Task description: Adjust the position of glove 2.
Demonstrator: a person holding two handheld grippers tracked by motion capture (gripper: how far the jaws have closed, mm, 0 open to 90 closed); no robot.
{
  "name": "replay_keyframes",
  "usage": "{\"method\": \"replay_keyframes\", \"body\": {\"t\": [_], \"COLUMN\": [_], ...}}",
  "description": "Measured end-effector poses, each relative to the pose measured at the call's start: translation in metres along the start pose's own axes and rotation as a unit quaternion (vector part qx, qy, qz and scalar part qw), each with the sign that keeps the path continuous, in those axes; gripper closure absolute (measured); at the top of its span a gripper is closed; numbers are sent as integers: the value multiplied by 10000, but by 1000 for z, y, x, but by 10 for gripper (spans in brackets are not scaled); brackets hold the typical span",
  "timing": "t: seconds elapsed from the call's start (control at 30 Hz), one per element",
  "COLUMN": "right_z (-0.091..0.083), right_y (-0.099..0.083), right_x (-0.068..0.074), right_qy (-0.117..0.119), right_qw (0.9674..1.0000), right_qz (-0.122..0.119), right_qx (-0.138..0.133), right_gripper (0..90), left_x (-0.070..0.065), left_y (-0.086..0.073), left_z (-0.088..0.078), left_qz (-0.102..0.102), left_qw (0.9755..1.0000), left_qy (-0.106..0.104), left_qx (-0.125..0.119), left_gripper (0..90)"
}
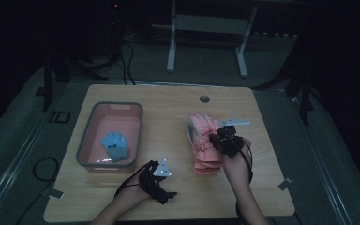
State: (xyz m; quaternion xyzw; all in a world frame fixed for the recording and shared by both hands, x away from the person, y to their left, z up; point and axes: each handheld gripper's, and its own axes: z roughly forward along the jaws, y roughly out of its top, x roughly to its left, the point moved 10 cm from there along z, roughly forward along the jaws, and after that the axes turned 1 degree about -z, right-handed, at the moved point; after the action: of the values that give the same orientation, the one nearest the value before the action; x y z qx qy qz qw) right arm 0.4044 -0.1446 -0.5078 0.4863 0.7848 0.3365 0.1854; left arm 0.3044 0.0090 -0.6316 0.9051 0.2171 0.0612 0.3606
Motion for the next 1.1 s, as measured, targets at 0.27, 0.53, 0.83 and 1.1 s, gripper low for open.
{"method": "replay_keyframes", "body": {"t": [0.27, 0.53, 0.83, 1.1], "right_z": [25, 44, 36, 18], "right_y": [-18, -30, -24, -15], "right_x": [-1, 2, 1, 0], "right_qy": [-69, -68, 81, 449], "right_qw": [9995, 9991, 9996, 9986], "right_qz": [201, 207, 68, -287], "right_qx": [225, 350, 249, 61], "right_gripper": [892, 877, 776, 427], "left_x": [0, -1, 1, 5], "left_y": [-1, 0, -1, 1], "left_z": [-1, 0, -1, -3], "left_qz": [29, -4, 50, -144], "left_qw": [10000, 10000, 9999, 9998], "left_qy": [5, 17, 86, 93], "left_qx": [26, -9, 57, -37], "left_gripper": [27, 27, 27, 26]}}
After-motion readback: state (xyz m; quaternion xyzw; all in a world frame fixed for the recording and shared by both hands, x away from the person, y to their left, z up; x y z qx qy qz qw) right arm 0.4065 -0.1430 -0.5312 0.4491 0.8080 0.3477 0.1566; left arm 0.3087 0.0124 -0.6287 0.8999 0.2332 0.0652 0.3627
